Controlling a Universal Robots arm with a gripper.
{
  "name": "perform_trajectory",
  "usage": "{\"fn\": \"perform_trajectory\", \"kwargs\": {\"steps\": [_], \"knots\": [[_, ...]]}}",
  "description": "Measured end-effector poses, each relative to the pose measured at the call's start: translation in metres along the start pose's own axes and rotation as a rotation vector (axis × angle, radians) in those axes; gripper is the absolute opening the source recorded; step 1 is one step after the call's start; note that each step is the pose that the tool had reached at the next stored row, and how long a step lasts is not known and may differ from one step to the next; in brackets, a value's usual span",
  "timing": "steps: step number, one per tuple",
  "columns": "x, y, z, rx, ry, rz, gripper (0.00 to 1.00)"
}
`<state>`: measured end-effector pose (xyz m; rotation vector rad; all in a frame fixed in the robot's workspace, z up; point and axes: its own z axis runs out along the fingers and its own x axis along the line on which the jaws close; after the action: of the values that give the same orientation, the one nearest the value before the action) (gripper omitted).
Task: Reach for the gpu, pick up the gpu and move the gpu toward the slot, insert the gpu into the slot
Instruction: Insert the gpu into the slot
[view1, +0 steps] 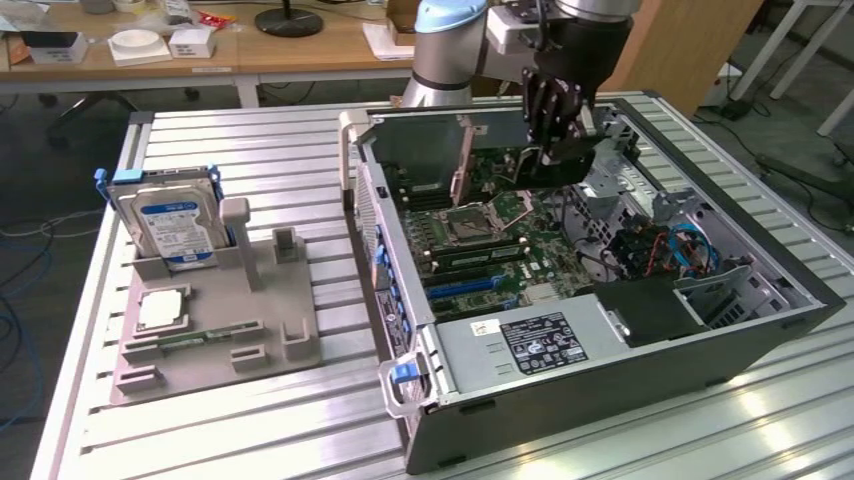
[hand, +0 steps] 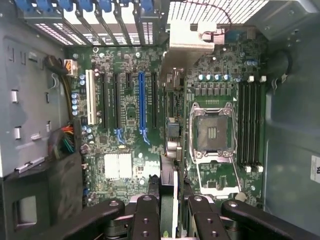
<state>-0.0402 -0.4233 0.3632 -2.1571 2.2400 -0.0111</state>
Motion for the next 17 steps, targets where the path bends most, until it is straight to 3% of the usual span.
{"fn": "perform_trajectory", "kwargs": {"steps": [8,12,17], "knots": [[0.0,0.0007,0.0143,-0.0001,0.0008,0.0,0.27],[0.001,0.0112,0.017,-0.0001,0.0008,0.0,0.27],[0.001,0.0123,0.0224,-0.0002,-0.0016,-0.001,0.27]]}}
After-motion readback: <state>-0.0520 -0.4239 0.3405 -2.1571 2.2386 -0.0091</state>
